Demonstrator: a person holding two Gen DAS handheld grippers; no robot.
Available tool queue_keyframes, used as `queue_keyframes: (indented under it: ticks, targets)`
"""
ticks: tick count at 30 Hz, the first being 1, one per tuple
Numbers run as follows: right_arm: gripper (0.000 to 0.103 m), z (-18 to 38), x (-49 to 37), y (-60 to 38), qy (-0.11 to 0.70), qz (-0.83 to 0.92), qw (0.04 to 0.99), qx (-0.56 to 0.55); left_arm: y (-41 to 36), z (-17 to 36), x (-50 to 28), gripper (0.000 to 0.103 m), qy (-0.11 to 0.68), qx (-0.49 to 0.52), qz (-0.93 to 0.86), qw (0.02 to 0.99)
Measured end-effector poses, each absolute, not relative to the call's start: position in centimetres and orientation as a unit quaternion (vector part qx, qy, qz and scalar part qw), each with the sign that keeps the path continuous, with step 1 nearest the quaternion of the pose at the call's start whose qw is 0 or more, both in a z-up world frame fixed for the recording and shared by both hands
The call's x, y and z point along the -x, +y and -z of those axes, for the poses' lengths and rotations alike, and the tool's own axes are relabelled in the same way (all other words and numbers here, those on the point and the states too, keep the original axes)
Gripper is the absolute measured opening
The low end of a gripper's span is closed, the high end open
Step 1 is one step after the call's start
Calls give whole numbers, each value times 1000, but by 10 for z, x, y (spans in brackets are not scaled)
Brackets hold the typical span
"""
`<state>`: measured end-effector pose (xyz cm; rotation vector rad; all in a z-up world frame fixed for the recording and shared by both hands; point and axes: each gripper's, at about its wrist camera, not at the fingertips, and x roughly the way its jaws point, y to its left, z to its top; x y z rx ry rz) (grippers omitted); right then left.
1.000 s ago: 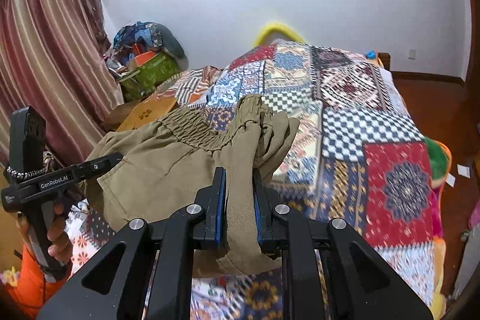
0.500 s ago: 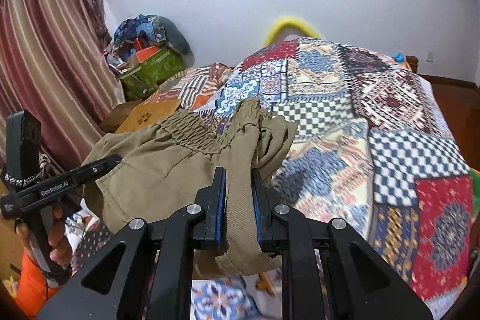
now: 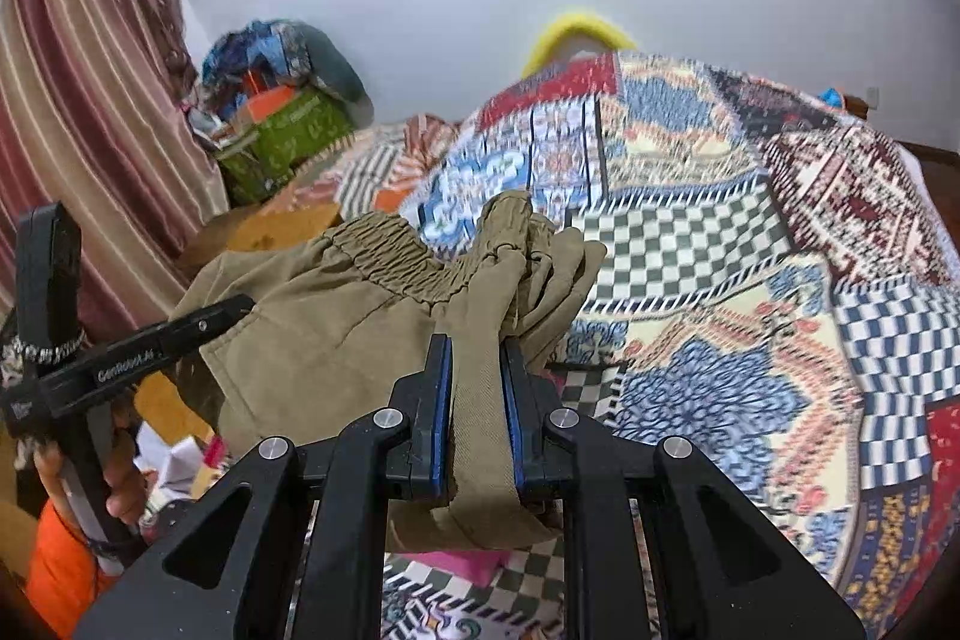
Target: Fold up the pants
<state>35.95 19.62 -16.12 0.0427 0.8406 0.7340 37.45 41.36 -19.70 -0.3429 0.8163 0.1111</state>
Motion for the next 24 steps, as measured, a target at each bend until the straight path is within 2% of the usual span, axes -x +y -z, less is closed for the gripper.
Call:
queue_keyframes:
  ticks: [6,9,14,17,24]
  targets:
    - [14,201,-344,215,434,-346,831,45,432,252,-366,20,444,186,-58,875]
    - [13,210,-338,214,443,-340,826,79,436,261,-356,28,450,192,-62,870]
    - [15,227,-342,210,468,-336,811,98,446,268,-349,53,459,207,-69,861]
    - [20,232,-341,208,479,-335,805,104,451,266,-343,59,459,211,-73,860]
    - [31,226,-339,198,475,-331,808,109,458,238,-325,62,439,183,-102,874]
